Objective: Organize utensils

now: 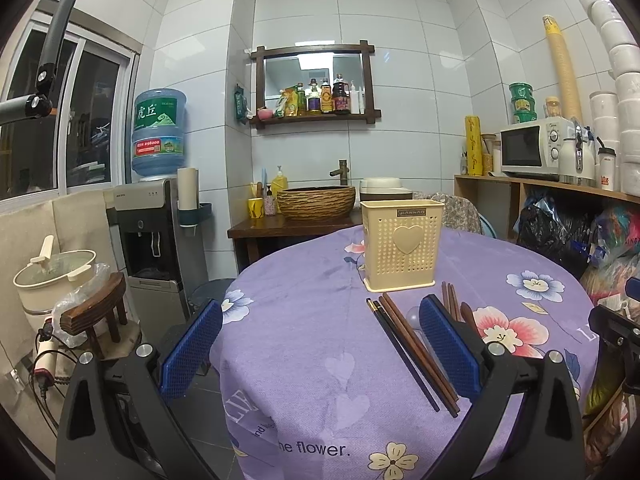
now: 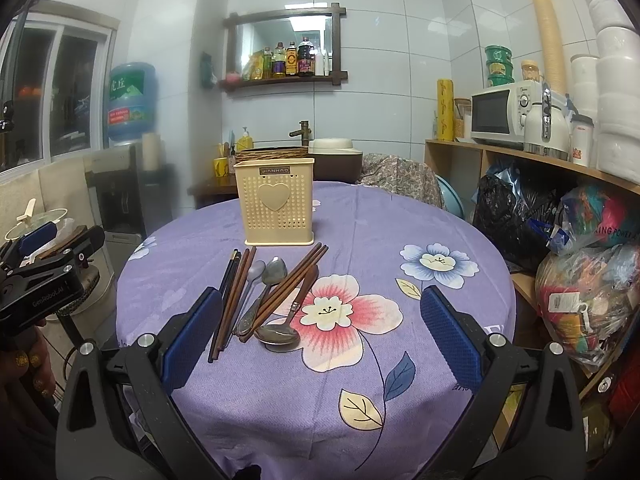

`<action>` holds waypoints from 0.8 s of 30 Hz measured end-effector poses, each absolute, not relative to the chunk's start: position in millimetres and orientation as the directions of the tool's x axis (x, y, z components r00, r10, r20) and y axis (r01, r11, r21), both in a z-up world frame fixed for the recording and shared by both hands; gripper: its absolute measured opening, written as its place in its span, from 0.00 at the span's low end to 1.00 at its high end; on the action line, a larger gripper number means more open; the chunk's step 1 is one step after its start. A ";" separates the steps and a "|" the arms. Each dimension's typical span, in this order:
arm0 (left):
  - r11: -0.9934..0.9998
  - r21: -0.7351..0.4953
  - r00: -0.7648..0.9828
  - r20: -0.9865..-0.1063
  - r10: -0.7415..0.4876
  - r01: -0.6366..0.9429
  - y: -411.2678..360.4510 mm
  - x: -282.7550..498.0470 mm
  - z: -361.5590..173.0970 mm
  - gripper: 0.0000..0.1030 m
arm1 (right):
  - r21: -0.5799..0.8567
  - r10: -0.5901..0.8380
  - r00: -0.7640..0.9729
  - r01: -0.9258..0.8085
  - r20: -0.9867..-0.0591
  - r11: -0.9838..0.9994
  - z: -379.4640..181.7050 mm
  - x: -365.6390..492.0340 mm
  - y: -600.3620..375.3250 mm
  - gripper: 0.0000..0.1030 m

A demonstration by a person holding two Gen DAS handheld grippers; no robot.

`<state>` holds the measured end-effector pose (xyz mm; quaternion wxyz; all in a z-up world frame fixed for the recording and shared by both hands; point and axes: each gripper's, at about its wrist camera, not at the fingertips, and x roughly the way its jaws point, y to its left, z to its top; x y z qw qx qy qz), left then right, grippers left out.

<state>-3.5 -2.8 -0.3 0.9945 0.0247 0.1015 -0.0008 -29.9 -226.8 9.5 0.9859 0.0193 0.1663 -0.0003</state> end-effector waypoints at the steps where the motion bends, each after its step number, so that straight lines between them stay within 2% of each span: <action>1: 0.999 0.049 0.979 -0.202 0.005 0.005 -2.9 -3.5 -0.2 0.95 | 0.038 0.007 0.945 0.006 -0.328 0.999 9.8 -30.1 -227.0 0.95; 24: 0.998 0.056 0.979 -0.205 0.009 0.002 0.7 -3.6 0.6 0.95 | 0.037 0.004 0.944 0.008 -0.329 0.999 8.4 -30.8 -228.2 0.95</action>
